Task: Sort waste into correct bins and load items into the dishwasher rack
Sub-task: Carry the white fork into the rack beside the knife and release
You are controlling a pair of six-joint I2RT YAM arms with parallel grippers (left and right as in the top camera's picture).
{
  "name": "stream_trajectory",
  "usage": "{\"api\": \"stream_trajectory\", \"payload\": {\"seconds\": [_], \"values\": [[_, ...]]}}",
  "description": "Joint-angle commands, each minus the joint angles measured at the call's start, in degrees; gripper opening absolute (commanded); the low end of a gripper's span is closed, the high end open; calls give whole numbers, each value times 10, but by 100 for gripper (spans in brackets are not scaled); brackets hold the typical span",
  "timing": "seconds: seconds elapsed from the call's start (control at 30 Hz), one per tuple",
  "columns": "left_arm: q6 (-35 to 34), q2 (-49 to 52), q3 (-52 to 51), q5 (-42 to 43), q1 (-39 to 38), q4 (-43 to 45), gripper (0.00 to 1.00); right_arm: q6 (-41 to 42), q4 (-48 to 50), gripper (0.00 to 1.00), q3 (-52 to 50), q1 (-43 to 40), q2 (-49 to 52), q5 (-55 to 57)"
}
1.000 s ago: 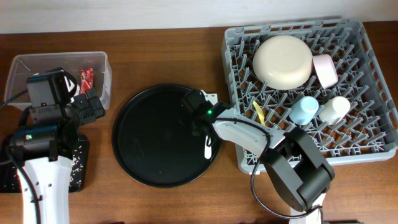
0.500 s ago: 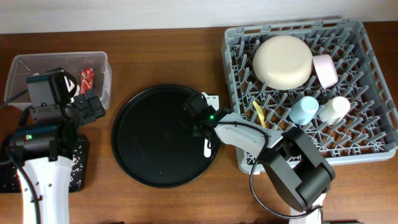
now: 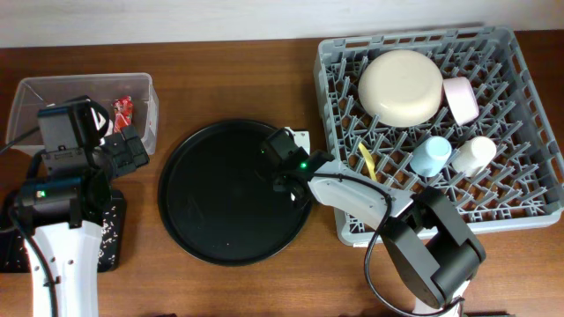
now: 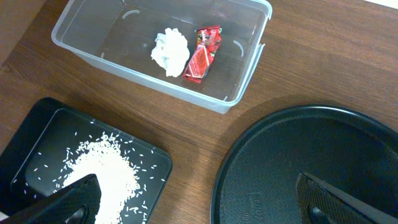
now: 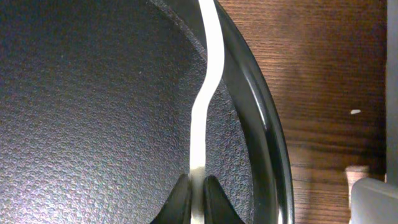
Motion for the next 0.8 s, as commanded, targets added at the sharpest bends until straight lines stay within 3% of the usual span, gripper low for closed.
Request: {"api": "stream_trajectory", "payload": {"seconds": [0.0,0.2,0.33,0.57,0.77], "values": [[2,-3,7,-4,1,0,99,-38,-7,4,8,-1,-31,5],[2,-3,7,-4,1,0,99,-60,-55,4,30,-5,-185,-10],[2,-3,7,-4,1,0,99,-82,-149,4,30,-70,-274,-7],[2,-3,7,-4,1,0,99,-165,-226,4,27,-228,-226,-12],[2,-3,7,-4,1,0,99,-176,-223,4,27,-249,-149,-27]]}}
